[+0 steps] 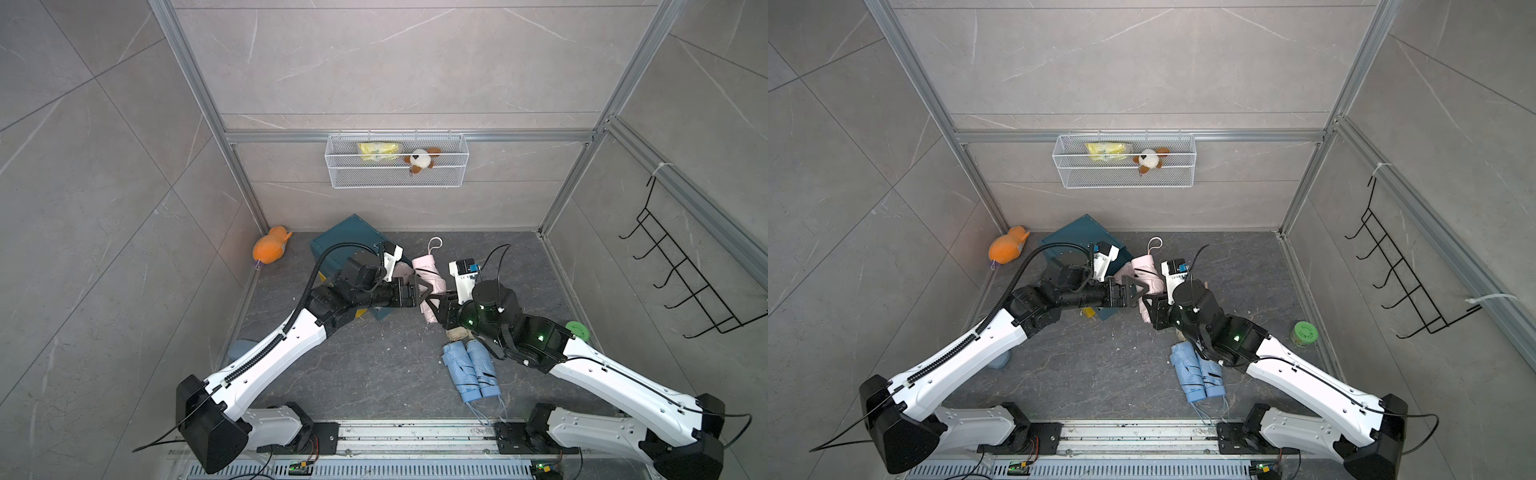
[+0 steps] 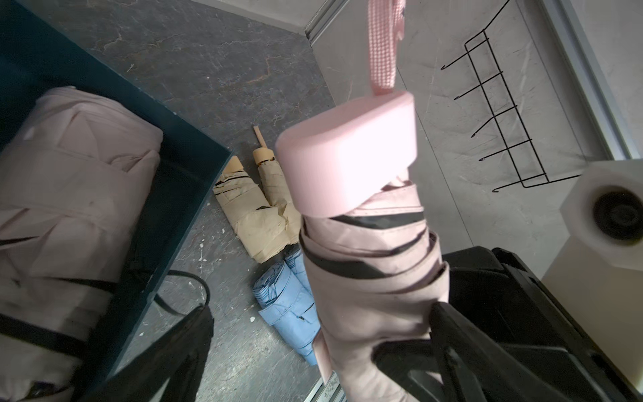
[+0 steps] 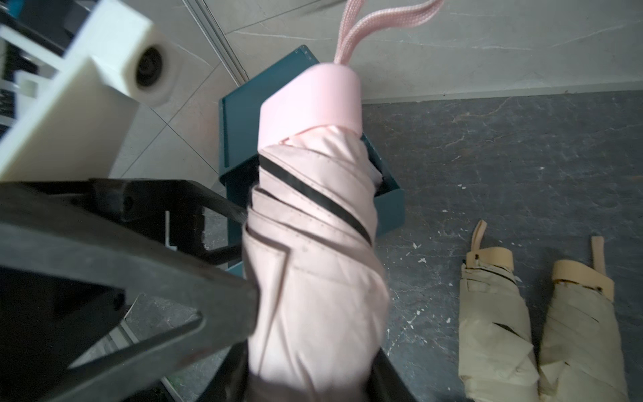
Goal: Place the umbrella in the drawer by color
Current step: Place the umbrella in the drawer.
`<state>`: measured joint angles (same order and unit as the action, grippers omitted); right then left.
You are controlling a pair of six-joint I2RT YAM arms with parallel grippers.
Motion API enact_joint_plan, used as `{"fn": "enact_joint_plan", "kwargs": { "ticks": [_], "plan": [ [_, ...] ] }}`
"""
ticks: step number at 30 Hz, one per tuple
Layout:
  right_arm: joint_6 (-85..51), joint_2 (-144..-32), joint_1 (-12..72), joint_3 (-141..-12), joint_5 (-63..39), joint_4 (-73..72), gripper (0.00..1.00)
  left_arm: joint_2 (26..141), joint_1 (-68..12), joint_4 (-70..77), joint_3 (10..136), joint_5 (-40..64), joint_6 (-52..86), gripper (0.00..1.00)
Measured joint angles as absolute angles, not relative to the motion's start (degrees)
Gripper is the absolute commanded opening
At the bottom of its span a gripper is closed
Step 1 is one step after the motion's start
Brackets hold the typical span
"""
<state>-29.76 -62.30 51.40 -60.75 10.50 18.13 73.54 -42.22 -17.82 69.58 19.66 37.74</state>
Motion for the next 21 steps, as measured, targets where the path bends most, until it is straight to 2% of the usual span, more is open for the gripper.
{"fn": "enact_joint_plan", "kwargs": {
  "ticks": [9,12,15,17,21],
  "plan": [
    [-30.02,-62.33,51.20,-60.75,8.62,15.07,0.31,75.79,-42.17,-11.03,69.73,22.04,40.62,0.98],
    [-30.41,-62.33,51.20,-60.75,7.77,13.82,0.31,76.38,-42.13,-8.45,69.63,22.85,41.58,0.95],
    [-30.92,-62.33,50.87,-60.60,6.87,12.95,0.32,76.75,-42.13,-5.91,69.25,23.57,42.59,0.84],
    [-31.68,-62.33,50.19,-60.16,6.07,12.32,0.32,76.99,-42.11,-4.16,68.84,24.45,43.44,0.72],
    [-33.41,-62.33,48.10,-58.35,4.60,10.63,0.33,77.21,-42.13,-2.35,68.07,25.15,43.86,0.54]
  ]
}}
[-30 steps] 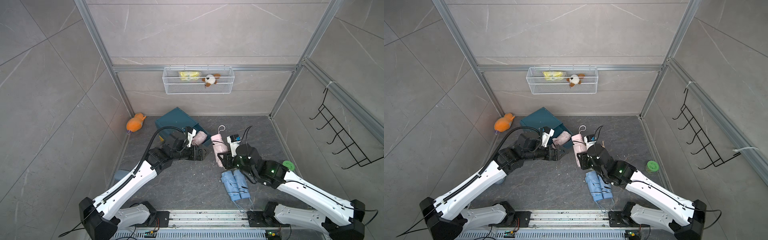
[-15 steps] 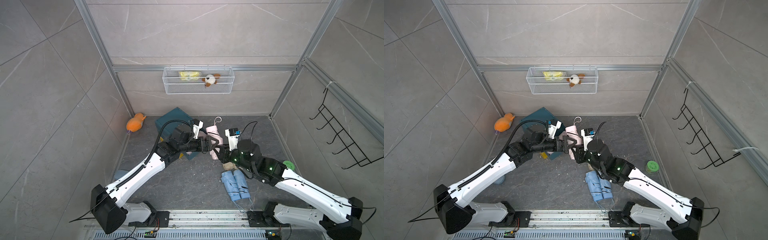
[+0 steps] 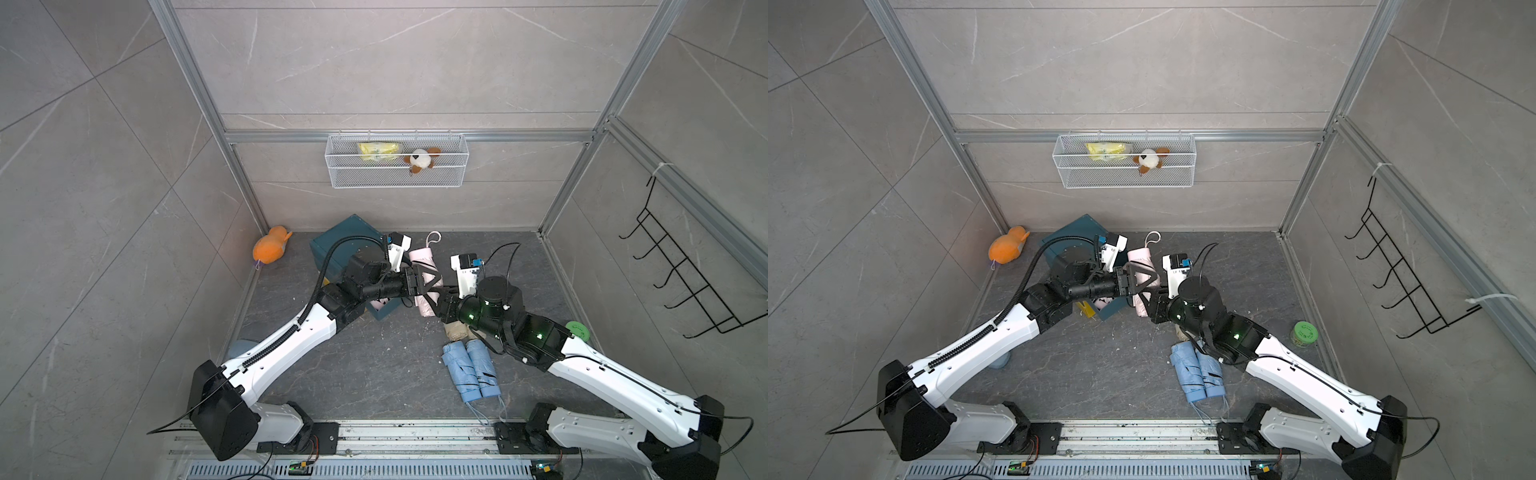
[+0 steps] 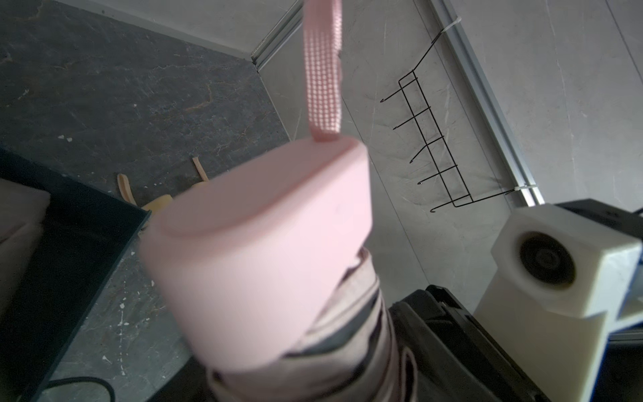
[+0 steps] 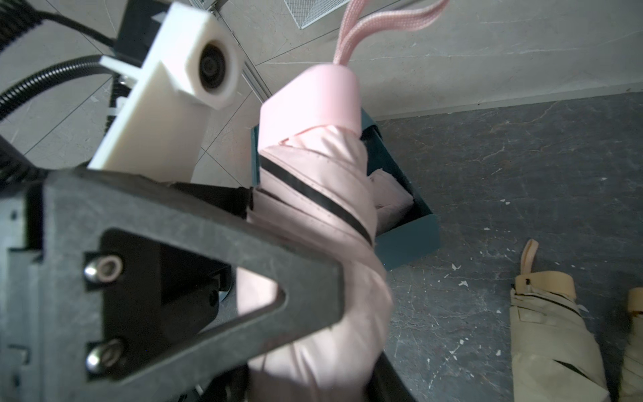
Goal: Place the umbrella in the drawer by color
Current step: Place the umbrella in the drawer.
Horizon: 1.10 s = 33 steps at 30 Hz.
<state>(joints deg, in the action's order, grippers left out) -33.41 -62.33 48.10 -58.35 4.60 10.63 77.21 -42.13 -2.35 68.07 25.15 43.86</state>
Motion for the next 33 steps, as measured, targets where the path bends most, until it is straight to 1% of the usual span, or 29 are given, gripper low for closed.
{"fn": "enact_joint_plan", "kwargs": {
  "ticks": [4,6,10,11,13,16,19,25,29,33],
  "plan": [
    [-34.89,-62.37,46.72,-57.32,2.39,9.30,0.35,77.25,-41.74,-1.65,67.42,25.41,44.82,0.37],
    [-35.38,-62.39,46.33,-57.19,1.54,8.78,0.38,77.25,-41.60,-1.26,67.42,25.74,45.01,0.31],
    [-36.29,-62.48,45.54,-57.19,0.12,7.94,0.43,77.25,-41.21,-0.40,67.42,26.30,44.93,0.24],
    [-36.29,-62.54,45.36,-57.19,-0.16,7.86,0.45,77.25,-41.15,-0.36,67.42,26.33,44.93,0.23],
    [-36.58,-62.67,45.01,-57.19,-0.97,7.90,0.56,77.30,-40.99,-0.38,67.42,26.65,44.93,0.20],
    [-36.62,-62.81,44.58,-57.19,-1.63,8.62,0.72,77.32,-40.45,-0.58,67.42,27.09,44.42,0.18],
    [-35.83,-62.76,43.55,-57.28,-1.78,9.61,0.79,77.32,-39.42,-2.26,67.42,27.24,43.27,0.18],
    [-34.11,-62.08,39.18,-59.44,-3.90,12.29,0.83,77.32,-37.60,-9.39,67.55,28.42,38.94,0.18],
    [-32.45,-63.00,36.71,-64.69,-7.46,14.46,0.84,77.32,-37.56,-14.76,69.38,30.09,35.27,0.18],
    [-31.62,-66.52,35.14,-70.78,-11.75,15.16,0.84,77.34,-37.56,-16.62,71.57,32.14,32.75,0.18]
  ]
}}
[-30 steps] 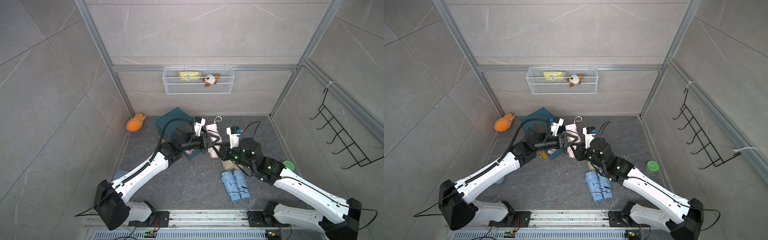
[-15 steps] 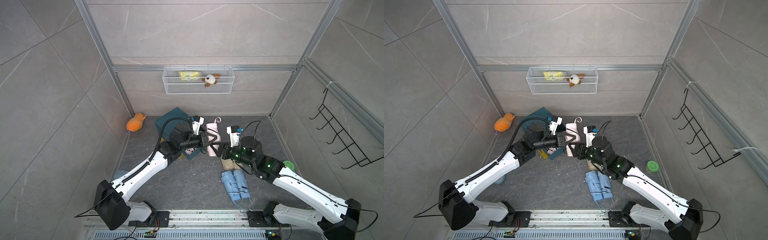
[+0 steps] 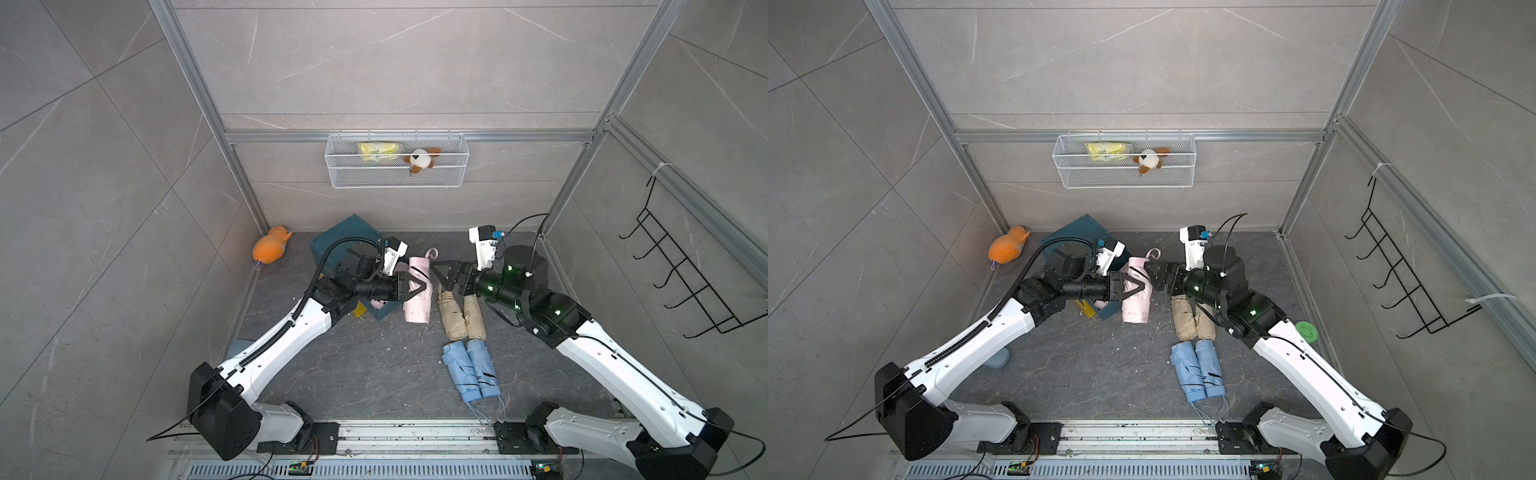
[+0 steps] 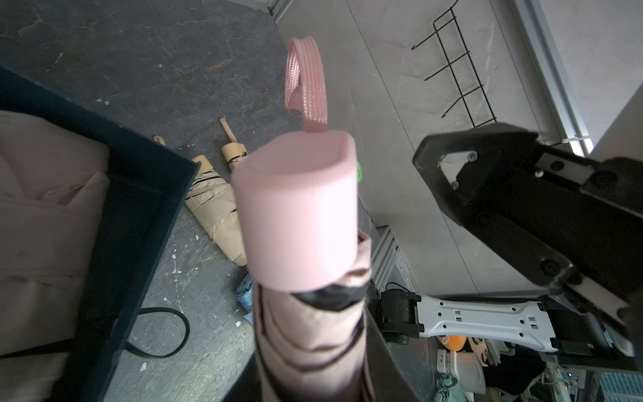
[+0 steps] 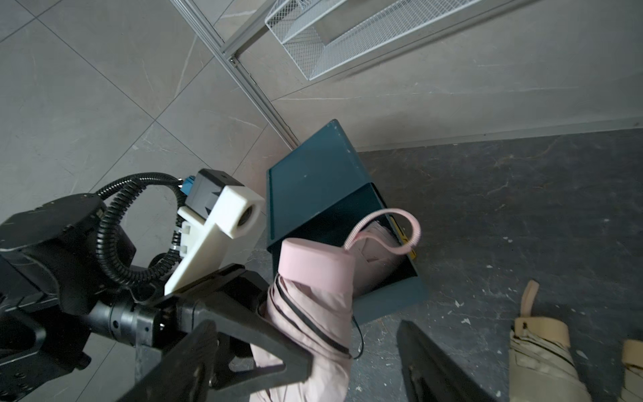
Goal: Place the umbrella in the drawer by color
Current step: Place the umbrella in the drawer.
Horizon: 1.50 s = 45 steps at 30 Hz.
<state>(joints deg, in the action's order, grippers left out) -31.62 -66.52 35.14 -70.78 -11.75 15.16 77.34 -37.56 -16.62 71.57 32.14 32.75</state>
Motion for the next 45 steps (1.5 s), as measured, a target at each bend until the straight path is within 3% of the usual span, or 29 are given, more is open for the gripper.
{"fn": "enact_joint_plan", "kwargs": {
  "ticks": [10,22,29,34,40,43,45],
  "plan": [
    [-33.06,-73.63,34.41,-73.06,-19.05,15.03,0.84,80.18,-37.56,-18.39,74.83,35.27,28.93,0.19],
    [-34.98,-74.91,33.82,-71.66,-20.45,12.99,0.83,82.32,-37.45,-18.46,76.14,36.64,28.23,0.19],
    [-35.16,-75.70,33.82,-71.61,-20.43,12.49,0.78,82.39,-37.45,-18.46,76.16,36.77,28.08,0.19],
    [-35.79,-77.58,33.71,-71.59,-20.78,10.57,0.67,82.39,-37.45,-18.50,76.16,38.17,27.81,0.20],
    [-36.80,-78.13,33.61,-71.09,-21.58,9.54,0.41,82.35,-37.45,-18.59,76.16,38.72,27.75,0.24],
    [-37.39,-78.08,33.54,-71.07,-23.05,8.84,0.34,82.30,-37.23,-18.50,76.16,39.42,27.73,0.33],
    [-37.36,-77.93,33.43,-71.07,-23.77,8.40,0.32,82.08,-36.97,-18.48,76.16,39.59,27.49,0.47]
  ]
}}
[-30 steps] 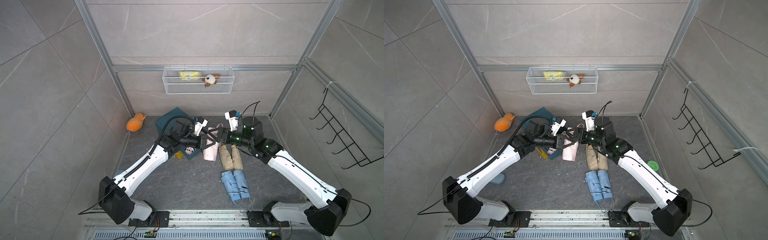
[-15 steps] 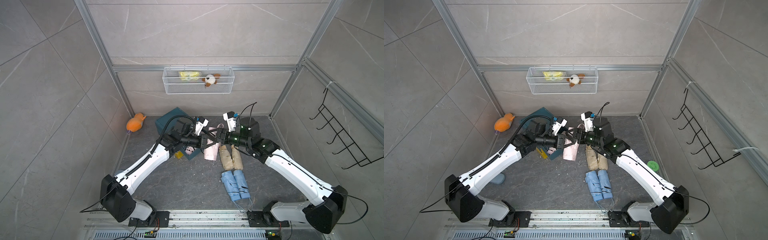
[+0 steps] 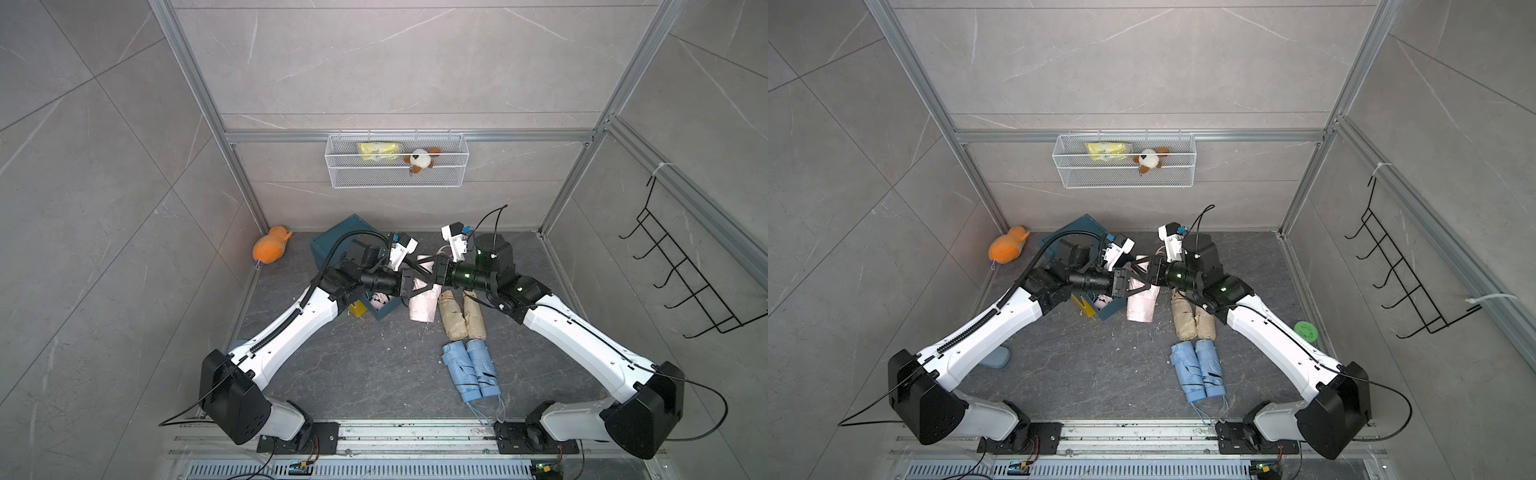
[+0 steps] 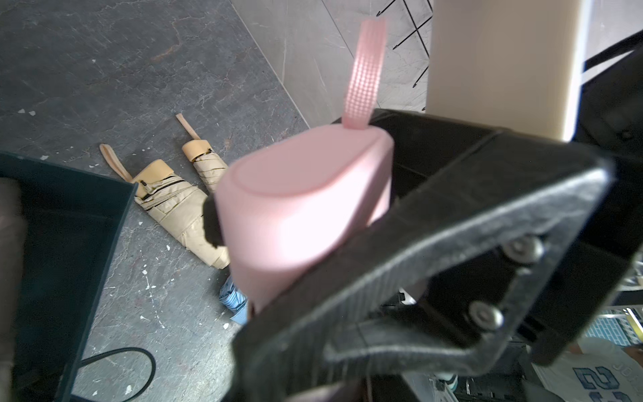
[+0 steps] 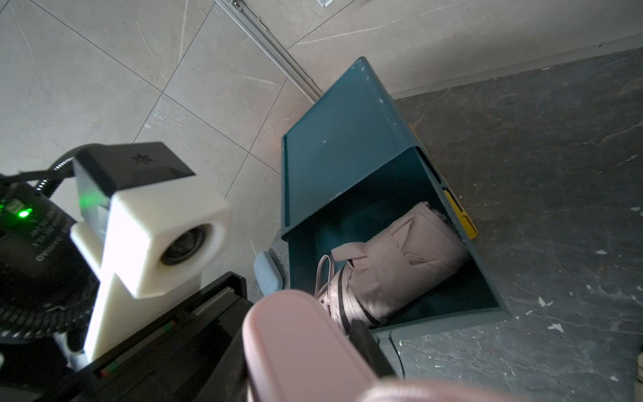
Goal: Place the umbrella in the drawer by color
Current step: Place the umbrella in the drawer.
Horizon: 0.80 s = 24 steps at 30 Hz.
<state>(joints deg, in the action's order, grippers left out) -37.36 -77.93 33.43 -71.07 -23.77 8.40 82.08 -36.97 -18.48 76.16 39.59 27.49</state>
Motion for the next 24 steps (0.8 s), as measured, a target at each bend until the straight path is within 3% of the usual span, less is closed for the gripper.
{"fn": "enact_joint_plan", "kwargs": {
  "ticks": [4,6,13,24],
  "plan": [
    [-37.52,-77.93,33.34,-70.91,-23.16,8.29,0.31,81.93,-37.17,-19.64,76.18,37.39,26.87,0.69],
    [-37.58,-77.93,33.19,-70.78,-22.65,8.34,0.30,81.80,-37.23,-20.56,76.27,35.79,26.76,0.74],
    [-39.24,-78.46,32.97,-70.76,-22.33,6.39,0.21,79.24,-37.19,-21.87,76.84,31.42,26.76,0.77],
    [-43.16,-84.23,32.97,-74.65,-24.88,2.50,0.20,75.37,-35.44,-25.21,77.01,25.45,26.79,0.78]
  ]
}}
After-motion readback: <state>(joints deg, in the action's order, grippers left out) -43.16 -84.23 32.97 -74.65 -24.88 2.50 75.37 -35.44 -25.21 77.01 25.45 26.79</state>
